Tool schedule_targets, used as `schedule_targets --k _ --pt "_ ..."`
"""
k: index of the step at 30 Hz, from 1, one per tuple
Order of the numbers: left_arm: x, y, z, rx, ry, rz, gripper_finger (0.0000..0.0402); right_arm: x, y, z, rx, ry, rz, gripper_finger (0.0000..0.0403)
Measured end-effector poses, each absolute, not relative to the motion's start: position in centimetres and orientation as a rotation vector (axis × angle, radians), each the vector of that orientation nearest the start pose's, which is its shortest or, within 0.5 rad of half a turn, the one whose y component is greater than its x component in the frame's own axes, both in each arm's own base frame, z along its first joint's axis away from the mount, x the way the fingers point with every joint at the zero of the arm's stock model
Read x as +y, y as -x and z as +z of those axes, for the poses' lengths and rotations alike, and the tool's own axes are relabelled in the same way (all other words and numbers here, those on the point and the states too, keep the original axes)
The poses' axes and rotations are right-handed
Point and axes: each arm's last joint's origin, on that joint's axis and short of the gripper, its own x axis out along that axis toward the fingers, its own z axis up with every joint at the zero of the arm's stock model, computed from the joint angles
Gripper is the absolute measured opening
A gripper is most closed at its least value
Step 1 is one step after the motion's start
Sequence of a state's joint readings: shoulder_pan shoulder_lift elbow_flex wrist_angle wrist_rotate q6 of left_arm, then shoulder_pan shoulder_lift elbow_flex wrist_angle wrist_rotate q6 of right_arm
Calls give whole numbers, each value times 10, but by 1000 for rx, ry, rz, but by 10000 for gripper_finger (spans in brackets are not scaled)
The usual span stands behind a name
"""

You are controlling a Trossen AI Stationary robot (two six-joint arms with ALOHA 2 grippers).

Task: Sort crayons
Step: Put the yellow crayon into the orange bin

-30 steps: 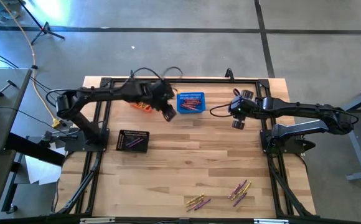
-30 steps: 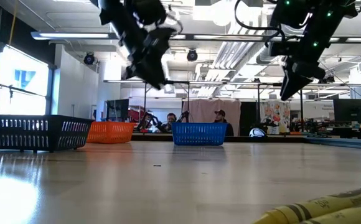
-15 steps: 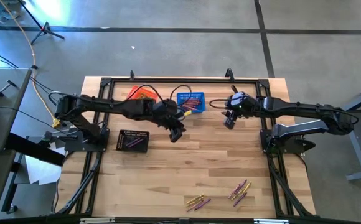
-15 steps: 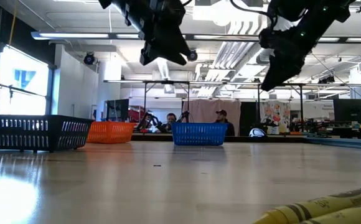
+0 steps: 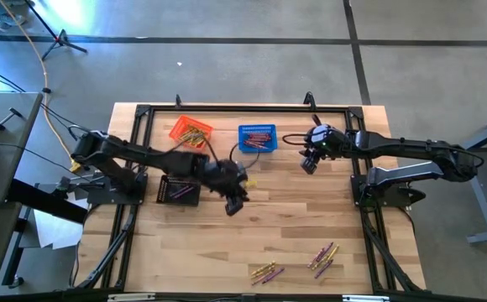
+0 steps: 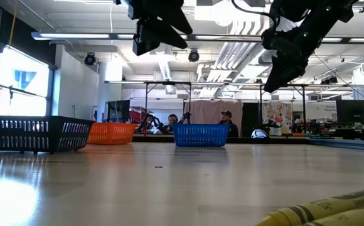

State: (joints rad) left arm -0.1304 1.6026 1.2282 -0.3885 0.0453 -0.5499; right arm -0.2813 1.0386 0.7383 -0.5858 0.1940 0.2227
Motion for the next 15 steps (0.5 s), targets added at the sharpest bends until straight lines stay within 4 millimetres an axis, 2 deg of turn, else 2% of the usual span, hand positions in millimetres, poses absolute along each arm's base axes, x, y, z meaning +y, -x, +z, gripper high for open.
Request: schedule_targets --k 6,12,15 --pt "-90 -355 248 759 473 62 106 -61 -189 241 846 -223 -532 124" --pt "-131 -379 208 691 504 3 106 -61 -190 242 842 -223 -532 124" --pt "-144 -388 188 652 498 -2 106 -61 -190 242 840 -223 -532 124"
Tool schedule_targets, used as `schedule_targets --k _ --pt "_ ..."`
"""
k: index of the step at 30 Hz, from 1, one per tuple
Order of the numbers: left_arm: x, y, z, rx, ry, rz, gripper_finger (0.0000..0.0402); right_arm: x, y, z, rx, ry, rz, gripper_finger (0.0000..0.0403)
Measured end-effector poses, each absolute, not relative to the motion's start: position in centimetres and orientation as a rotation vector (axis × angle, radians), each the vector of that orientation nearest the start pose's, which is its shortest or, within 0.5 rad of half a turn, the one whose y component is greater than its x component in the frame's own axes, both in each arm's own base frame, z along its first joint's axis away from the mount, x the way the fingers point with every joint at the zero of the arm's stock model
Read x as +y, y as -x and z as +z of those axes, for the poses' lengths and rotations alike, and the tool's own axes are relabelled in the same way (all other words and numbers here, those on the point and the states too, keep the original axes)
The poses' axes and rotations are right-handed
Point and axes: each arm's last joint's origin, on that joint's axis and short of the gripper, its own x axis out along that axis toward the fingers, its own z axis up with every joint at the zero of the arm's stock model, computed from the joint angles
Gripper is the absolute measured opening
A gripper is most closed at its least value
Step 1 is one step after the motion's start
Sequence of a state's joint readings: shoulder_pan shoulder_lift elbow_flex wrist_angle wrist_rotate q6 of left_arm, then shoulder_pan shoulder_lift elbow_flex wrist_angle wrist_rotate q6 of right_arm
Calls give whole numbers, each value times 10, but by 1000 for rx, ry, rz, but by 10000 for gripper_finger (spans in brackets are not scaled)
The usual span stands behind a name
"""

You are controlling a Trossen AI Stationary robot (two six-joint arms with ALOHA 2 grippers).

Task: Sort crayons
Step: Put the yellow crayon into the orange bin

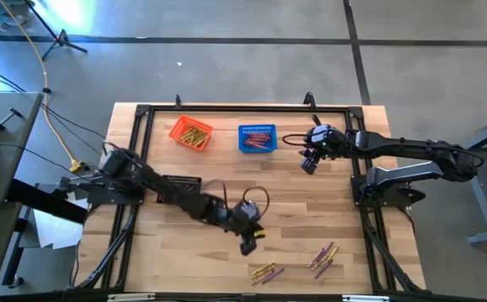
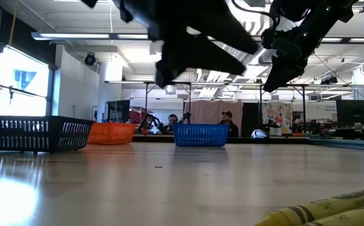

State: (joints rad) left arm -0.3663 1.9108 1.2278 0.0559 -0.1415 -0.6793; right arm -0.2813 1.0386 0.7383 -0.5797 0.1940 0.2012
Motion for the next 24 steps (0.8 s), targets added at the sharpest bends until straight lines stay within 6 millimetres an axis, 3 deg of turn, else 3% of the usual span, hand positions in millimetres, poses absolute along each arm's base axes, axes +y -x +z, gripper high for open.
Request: schedule_targets --k 6,11,19,24 --pt "-163 -395 155 611 502 61 106 -61 -190 242 839 -223 -532 124" --pt "-176 -398 140 655 438 110 106 -61 -190 242 836 -223 -532 124" --pt "-203 -414 142 792 347 209 106 -61 -191 242 833 -223 -532 124" --pt "-218 -425 149 821 413 243 106 -61 -190 242 837 -223 -532 124"
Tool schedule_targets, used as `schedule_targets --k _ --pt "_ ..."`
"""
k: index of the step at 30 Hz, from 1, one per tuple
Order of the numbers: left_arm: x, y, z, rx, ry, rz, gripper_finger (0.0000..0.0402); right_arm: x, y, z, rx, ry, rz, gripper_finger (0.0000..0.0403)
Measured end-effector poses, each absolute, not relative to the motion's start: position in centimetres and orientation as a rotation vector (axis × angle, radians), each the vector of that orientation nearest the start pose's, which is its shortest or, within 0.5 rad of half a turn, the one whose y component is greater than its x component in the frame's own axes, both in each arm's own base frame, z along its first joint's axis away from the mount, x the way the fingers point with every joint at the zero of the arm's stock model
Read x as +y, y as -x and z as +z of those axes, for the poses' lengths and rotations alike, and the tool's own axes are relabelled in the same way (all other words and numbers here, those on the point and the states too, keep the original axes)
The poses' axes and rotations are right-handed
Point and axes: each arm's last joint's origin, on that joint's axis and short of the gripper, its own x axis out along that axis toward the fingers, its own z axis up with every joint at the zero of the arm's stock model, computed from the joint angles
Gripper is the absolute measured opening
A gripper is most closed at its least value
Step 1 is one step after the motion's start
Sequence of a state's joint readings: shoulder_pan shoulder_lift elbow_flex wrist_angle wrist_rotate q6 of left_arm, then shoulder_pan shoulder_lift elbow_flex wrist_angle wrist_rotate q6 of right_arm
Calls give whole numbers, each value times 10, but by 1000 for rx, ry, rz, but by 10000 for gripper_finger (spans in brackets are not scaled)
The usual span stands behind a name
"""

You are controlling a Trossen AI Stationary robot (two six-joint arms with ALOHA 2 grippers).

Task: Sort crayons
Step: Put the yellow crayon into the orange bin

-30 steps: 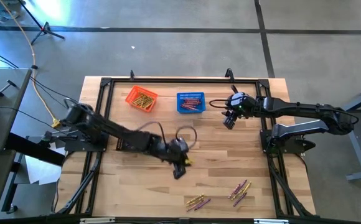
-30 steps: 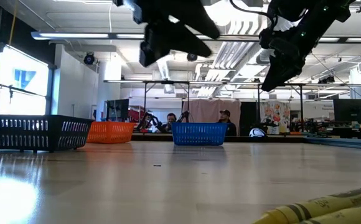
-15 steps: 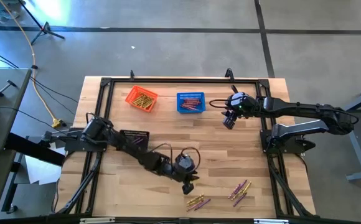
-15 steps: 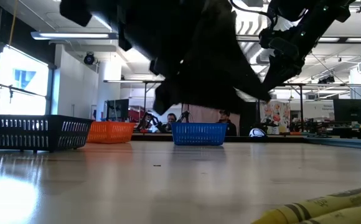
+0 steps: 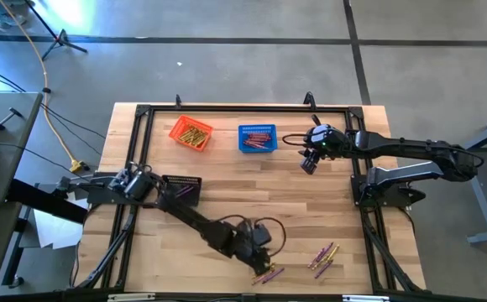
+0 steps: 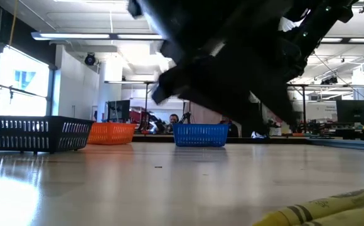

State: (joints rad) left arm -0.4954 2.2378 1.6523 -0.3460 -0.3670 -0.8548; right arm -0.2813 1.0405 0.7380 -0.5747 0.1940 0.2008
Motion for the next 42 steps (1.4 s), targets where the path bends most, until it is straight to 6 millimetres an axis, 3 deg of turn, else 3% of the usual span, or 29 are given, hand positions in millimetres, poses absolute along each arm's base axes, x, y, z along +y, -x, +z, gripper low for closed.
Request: schedule_targets --k 9,20,42 --pt "-249 -419 158 839 514 203 110 -61 -191 243 820 -223 -531 124" --pt "-275 -414 142 869 605 216 178 -61 -191 243 820 -222 -532 124" --pt "-275 -410 127 935 518 240 181 -61 -191 243 819 -222 -532 124"
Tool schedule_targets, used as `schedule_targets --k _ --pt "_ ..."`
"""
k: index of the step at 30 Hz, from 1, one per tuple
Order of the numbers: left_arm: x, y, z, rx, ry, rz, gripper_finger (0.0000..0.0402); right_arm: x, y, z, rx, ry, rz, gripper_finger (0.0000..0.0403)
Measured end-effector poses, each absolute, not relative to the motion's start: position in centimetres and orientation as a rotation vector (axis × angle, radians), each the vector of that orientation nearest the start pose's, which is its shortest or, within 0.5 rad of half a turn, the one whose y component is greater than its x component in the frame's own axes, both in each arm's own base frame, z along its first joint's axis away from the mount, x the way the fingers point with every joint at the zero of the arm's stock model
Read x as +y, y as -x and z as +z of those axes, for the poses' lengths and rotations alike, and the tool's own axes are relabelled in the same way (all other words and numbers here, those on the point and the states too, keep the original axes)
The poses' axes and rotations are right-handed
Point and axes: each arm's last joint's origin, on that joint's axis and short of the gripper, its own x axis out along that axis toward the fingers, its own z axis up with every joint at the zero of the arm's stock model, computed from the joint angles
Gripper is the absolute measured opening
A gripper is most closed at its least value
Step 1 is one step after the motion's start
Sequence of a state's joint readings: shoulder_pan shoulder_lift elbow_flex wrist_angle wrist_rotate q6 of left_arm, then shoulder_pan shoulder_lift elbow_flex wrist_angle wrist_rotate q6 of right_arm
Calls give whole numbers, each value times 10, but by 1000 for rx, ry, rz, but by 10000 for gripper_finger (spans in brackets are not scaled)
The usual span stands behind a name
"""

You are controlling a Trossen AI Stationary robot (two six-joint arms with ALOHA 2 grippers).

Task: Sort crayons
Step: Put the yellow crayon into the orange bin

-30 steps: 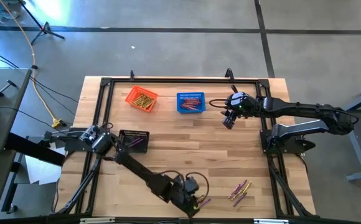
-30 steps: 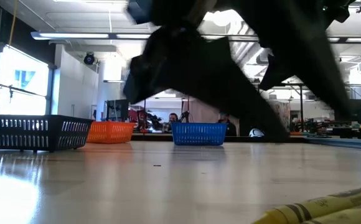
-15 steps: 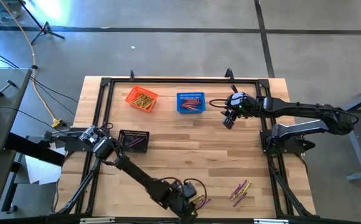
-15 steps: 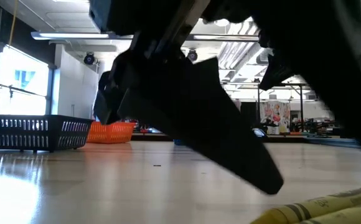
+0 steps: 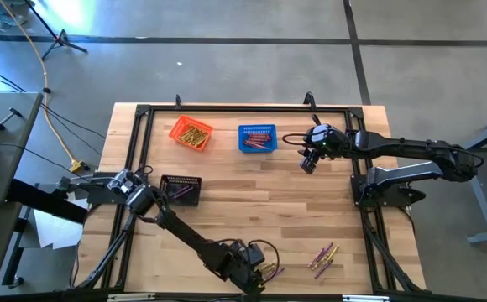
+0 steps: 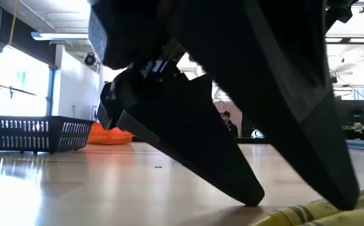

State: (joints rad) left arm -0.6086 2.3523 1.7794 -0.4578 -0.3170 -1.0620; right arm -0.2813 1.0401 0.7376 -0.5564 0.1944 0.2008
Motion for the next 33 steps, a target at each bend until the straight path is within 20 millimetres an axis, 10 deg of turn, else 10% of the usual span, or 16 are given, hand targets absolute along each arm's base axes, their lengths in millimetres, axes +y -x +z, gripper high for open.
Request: schedule_targets --k 33 --pt "-252 -412 117 979 229 298 75 -61 -192 243 818 -222 -532 124"
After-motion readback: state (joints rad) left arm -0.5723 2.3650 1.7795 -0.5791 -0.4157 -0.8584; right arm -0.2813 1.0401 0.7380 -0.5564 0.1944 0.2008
